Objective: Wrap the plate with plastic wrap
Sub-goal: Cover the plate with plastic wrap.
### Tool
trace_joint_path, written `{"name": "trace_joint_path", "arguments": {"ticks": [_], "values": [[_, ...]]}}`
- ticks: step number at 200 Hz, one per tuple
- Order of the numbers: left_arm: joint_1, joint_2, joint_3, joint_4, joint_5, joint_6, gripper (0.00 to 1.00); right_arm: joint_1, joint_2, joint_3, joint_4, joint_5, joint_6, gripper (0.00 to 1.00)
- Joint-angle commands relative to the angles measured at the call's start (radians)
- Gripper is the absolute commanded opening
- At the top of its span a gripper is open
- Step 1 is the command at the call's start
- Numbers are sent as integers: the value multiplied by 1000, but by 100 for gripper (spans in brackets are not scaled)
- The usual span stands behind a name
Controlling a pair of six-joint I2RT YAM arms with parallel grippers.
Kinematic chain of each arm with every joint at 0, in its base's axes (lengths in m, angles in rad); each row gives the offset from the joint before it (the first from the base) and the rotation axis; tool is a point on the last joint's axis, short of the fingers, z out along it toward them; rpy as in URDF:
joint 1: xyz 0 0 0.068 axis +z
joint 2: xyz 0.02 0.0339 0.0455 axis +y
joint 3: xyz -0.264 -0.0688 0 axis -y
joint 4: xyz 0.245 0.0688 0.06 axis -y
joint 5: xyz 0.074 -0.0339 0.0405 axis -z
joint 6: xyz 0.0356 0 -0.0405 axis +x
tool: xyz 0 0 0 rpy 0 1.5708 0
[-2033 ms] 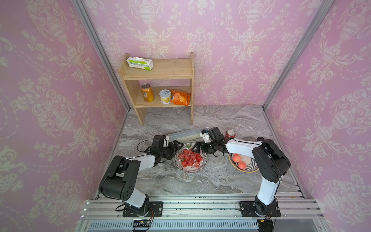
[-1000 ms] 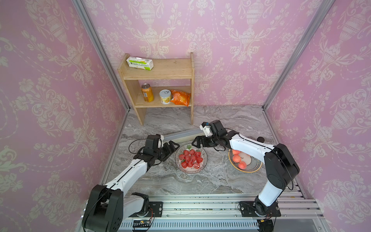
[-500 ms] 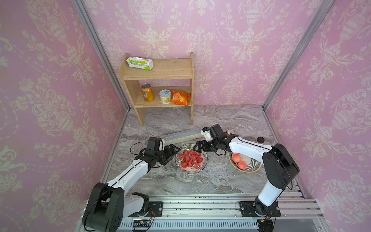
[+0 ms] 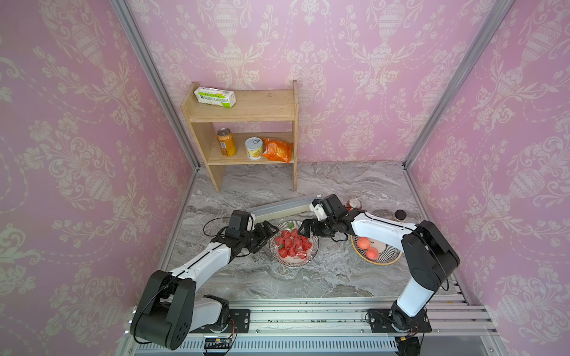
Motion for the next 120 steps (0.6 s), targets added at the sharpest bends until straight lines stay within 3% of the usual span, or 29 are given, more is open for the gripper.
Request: {"name": "trace_joint_path", "arguments": {"ticks": [1, 120], "values": [[-9, 15, -22, 27, 14, -17, 86, 16, 2, -16, 25, -12, 27, 100], [-52, 142, -12, 177, 18, -60, 86, 64, 21, -13, 60, -43, 118, 100]]}}
